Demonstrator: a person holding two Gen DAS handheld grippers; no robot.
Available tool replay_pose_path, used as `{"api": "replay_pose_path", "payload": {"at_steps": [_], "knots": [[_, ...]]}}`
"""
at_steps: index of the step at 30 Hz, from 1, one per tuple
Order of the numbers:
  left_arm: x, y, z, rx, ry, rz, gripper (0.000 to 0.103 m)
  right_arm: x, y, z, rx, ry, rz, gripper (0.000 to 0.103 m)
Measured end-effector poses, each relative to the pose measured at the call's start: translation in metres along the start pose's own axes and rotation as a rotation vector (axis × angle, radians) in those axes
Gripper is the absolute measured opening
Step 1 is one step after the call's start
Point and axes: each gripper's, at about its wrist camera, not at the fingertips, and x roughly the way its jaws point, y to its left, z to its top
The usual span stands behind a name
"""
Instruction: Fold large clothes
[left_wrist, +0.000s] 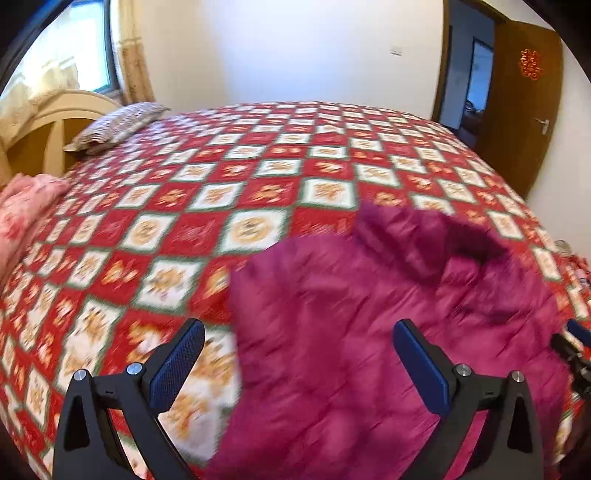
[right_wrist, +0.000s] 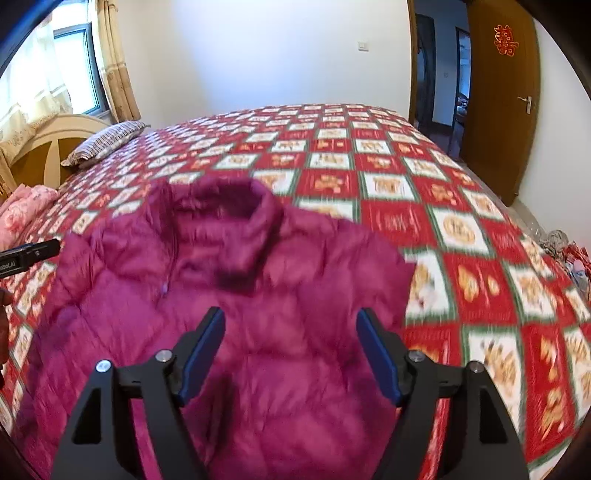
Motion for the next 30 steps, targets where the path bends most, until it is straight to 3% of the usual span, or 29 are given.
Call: {"api": "replay_pose_path", "payload": {"at_steps": [6,11,16,23,24,26,27,29,30], "knots": [[0.027,-0.045,0.064,0.044,-0.028,-0.016,0.102,0.017,0.000,0.045,-0.030,0.013,0.014,0.079],[0.081,-0.061,0.103,-0.030,0.070,-0.030,0.102,0.038,-0.009,0.069,-0.008,0.026,0.019,0.079],[0.123,-0.074,0.110,0.016,0.126,0.011,0.102,0.063,-0.005,0.087,-0.035,0.045,0.029,0.079],[0.140,-0.066,0.085,0.072,0.156,-0.059,0.100,0.101,0.001,0.097,-0.078,0.086,0.027,0.079],[0.138,-0.065,0.084,0.070,0.149,-0.069,0.096,0.104,0.003,0.097,-0.089,0.091,0.028,0.079],[0.131,-0.062,0.080,0.077,0.145,-0.110,0.077,0.108,0.007,0.097,-0.115,0.095,0.033,0.079],[0.127,-0.062,0.078,0.090,0.145,-0.140,0.062,0.109,0.009,0.096,-0.128,0.096,0.035,0.079],[0.126,-0.065,0.074,0.122,0.158,-0.174,0.039,0.111,0.012,0.093,-0.151,0.111,0.038,0.066],[0.125,-0.066,0.071,0.148,0.164,-0.176,0.022,0.113,0.015,0.092,-0.167,0.124,0.041,0.051]]}}
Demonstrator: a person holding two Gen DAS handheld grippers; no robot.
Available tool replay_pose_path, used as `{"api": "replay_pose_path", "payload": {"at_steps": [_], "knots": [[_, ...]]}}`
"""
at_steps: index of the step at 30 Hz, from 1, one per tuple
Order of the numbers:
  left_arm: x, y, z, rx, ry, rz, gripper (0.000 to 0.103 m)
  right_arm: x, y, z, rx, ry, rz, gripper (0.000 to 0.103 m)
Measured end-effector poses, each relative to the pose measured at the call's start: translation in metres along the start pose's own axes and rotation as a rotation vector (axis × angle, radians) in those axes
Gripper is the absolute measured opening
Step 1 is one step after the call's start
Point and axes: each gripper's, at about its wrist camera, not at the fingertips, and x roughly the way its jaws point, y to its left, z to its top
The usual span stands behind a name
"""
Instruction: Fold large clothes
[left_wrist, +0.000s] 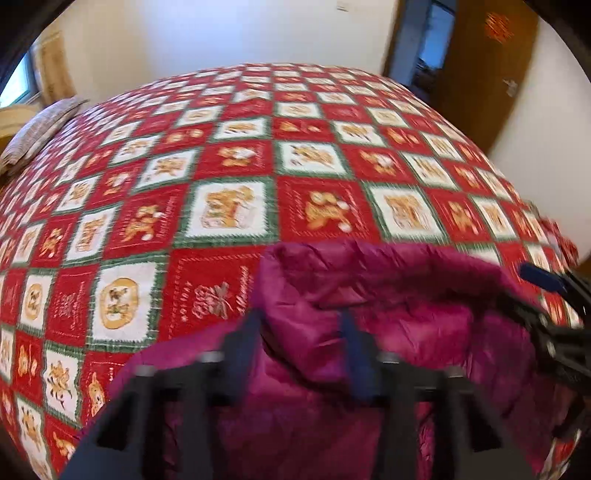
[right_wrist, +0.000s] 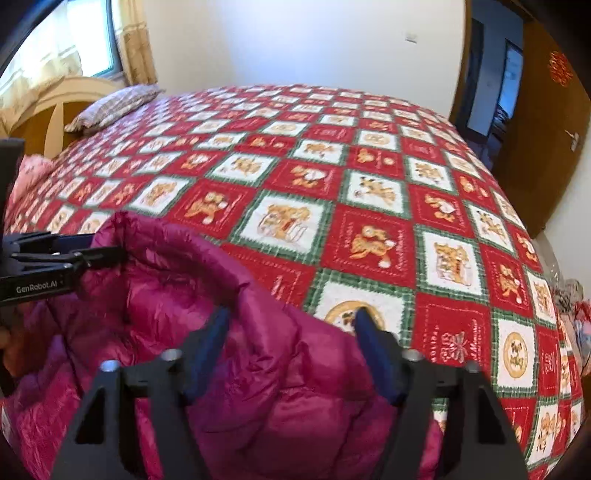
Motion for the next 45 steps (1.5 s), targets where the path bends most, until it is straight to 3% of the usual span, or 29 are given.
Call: {"api": "replay_pose_path", "payload": {"at_steps": [1,2,3,11,19,22,27,29,31,33,35,36,39,45], "knots": [[-0.001,0.000,-0.002,0.010,-0.002,0.004,0.016,0.000,0.003,-0.001,-0.020,0.008,-0.012,0.041],[-0.005,0.001,-0.006,0.018,-0.016,-0.003,0.015,-0.002,0.007,-0.003,-0.042,0.007,-0.029,0.023],[-0.008,0.002,-0.009,0.021,-0.025,-0.009,0.012,-0.005,0.011,-0.005,-0.062,0.001,-0.041,0.016],[-0.048,0.006,-0.046,0.093,-0.132,-0.012,0.010,-0.030,0.010,-0.022,-0.091,-0.041,-0.058,0.011],[-0.030,0.011,-0.086,0.103,-0.097,0.030,0.008,-0.020,0.007,-0.054,-0.101,0.002,-0.092,0.009],[-0.038,0.010,-0.089,0.091,-0.127,0.022,0.009,-0.017,0.003,-0.059,-0.089,0.006,-0.100,0.009],[-0.074,0.011,-0.081,0.036,-0.191,0.009,0.020,-0.016,0.004,-0.060,-0.102,-0.003,-0.112,0.009],[-0.095,0.013,-0.077,0.007,-0.265,-0.007,0.034,-0.015,0.005,-0.061,-0.100,-0.006,-0.112,0.009],[-0.107,0.017,-0.072,-0.027,-0.339,0.005,0.080,-0.012,0.004,-0.063,-0.095,-0.007,-0.109,0.009],[-0.106,0.021,-0.065,-0.054,-0.383,0.054,0.093,-0.011,0.003,-0.065,-0.091,-0.011,-0.108,0.009],[-0.085,0.022,-0.051,-0.045,-0.337,0.123,0.093,-0.012,0.003,-0.066,-0.090,-0.018,-0.107,0.009],[-0.066,0.021,-0.047,-0.027,-0.274,0.165,0.093,-0.013,0.003,-0.066,-0.087,-0.021,-0.106,0.009],[-0.025,0.018,-0.058,0.020,-0.141,0.222,0.093,-0.017,0.000,-0.066,-0.078,-0.027,-0.101,0.009],[-0.023,0.017,-0.073,0.043,-0.152,0.230,0.093,-0.049,-0.009,-0.063,-0.060,-0.033,-0.075,0.027]]}}
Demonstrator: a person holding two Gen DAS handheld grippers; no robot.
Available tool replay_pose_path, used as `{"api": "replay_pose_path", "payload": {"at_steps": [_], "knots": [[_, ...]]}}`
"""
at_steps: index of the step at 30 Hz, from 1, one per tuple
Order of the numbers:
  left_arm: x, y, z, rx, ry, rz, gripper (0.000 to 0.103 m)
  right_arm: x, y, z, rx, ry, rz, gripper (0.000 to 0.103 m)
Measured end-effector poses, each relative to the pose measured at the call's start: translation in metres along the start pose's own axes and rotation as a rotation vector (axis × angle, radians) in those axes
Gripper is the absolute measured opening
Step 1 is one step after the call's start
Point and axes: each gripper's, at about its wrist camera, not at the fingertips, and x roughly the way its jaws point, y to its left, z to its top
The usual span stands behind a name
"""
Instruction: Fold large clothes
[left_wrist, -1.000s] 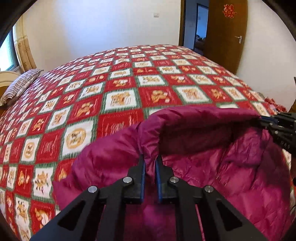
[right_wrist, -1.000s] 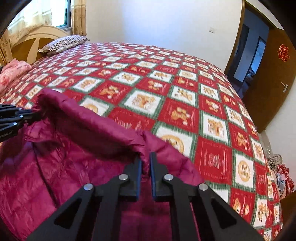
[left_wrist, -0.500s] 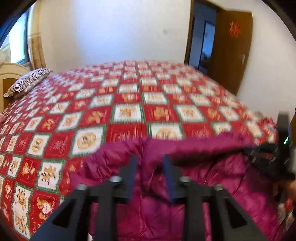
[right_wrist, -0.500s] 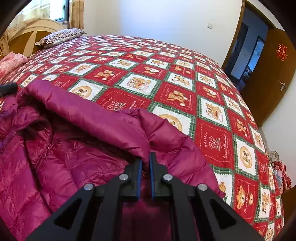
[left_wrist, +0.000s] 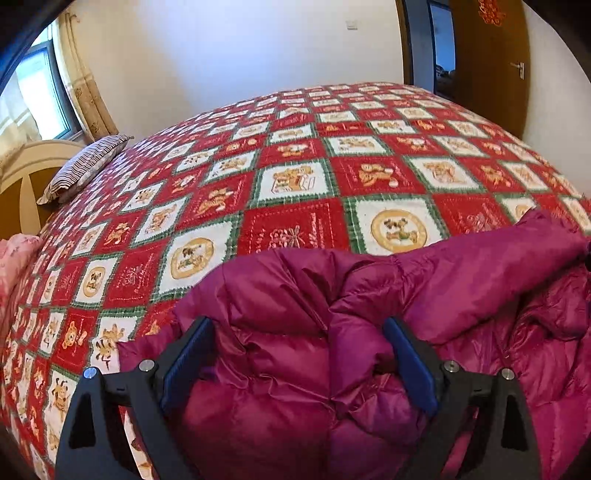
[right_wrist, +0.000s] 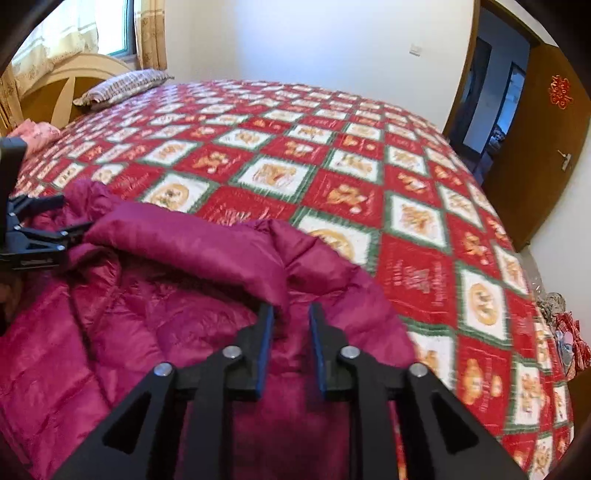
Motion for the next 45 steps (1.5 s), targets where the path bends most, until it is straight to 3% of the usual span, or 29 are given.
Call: {"api": "replay_pose_path", "payload": {"at_steps": [3,6,10,13,17,21,31,45], "knots": [[-0.021,0.005,0.010,-0.049,-0.055,-0.027,0.093,-0.026,-0.009,0.009,0.048,-0.038,0.006,0.047],[-0.047,0.002,0.031,-0.086,-0.151,-0.108,0.093,-0.039,-0.011,0.027,0.129,-0.097,0.022,0.048],[-0.034,-0.020,0.043,-0.078,-0.121,-0.196,0.093,-0.018,0.006,0.048,0.204,-0.108,0.060,0.048],[-0.001,-0.031,0.033,-0.063,-0.039,-0.169,0.093,0.014,0.023,0.051,0.236,-0.065,0.104,0.047],[0.021,-0.029,0.011,-0.106,0.032,-0.196,0.093,0.041,0.045,0.033,0.199,-0.011,0.100,0.047],[0.026,-0.030,0.006,-0.110,0.036,-0.196,0.093,0.053,0.044,0.017,0.184,0.012,0.090,0.045],[0.038,-0.040,0.003,-0.065,0.047,-0.138,0.094,0.063,0.046,0.011,0.169,0.006,0.073,0.044],[0.038,-0.043,0.002,-0.056,0.045,-0.123,0.095,0.068,0.052,0.011,0.143,0.010,0.035,0.044]]}}
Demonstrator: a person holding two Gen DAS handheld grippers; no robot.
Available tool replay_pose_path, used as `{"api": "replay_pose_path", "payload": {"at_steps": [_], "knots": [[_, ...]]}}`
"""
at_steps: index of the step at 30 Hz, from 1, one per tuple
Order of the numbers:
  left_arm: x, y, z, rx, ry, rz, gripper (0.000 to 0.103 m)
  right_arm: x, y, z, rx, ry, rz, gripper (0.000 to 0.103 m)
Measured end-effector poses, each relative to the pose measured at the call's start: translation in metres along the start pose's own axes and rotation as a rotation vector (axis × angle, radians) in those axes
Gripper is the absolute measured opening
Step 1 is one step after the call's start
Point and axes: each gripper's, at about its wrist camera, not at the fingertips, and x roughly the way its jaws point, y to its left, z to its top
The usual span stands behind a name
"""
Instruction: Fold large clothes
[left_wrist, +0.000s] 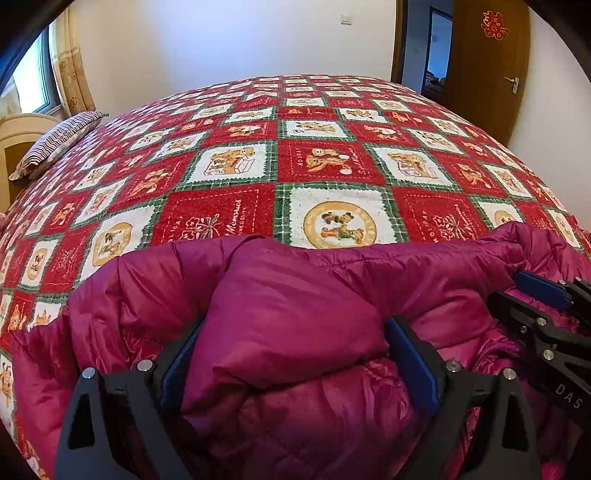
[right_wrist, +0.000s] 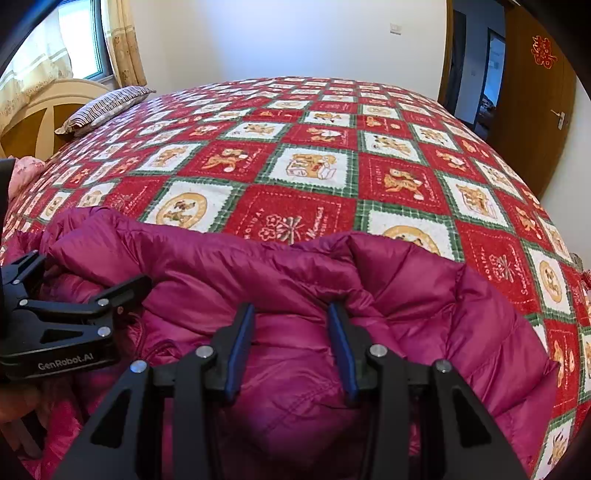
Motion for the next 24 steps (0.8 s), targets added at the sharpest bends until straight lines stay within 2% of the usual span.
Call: {"api": "replay_pose_path", "payload": {"at_steps": [24], "knots": [[0.0026,-0.0033,-0.0003,0.014,-0.001,0.024,0.095,0.0042,0.0073,0.0011,-0.040,0.009,-0.053,0.044]]}}
